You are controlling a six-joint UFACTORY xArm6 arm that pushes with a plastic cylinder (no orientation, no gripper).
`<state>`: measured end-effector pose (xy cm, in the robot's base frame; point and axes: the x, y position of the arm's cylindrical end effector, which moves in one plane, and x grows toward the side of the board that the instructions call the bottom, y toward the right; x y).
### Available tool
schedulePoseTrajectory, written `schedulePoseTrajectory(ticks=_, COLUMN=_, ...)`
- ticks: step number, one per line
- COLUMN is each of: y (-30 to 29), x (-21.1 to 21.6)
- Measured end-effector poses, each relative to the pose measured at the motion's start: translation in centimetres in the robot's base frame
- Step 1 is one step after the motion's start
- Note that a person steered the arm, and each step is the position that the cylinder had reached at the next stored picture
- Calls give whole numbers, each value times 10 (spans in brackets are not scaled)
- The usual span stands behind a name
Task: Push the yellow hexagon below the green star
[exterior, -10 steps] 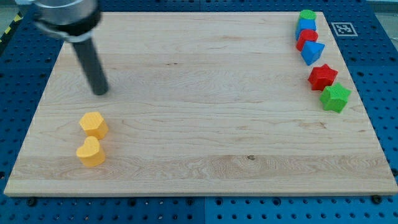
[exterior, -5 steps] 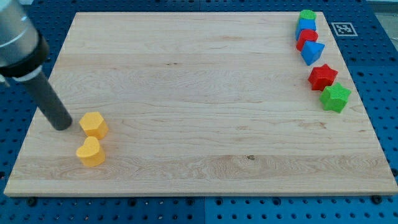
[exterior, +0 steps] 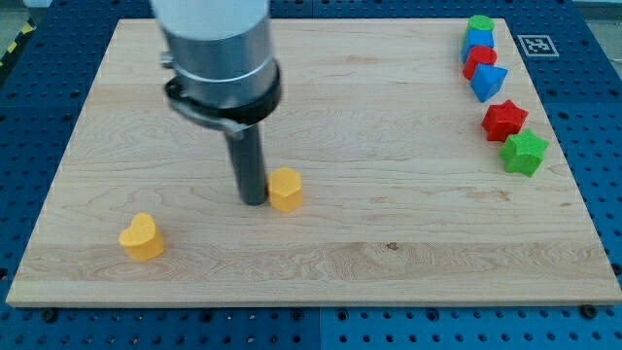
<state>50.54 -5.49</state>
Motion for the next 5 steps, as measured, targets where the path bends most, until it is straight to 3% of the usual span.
schedulePoseTrajectory(ticks=3, y=120, x=-11)
schedulePoseTrajectory(ticks=5, y=142, x=20)
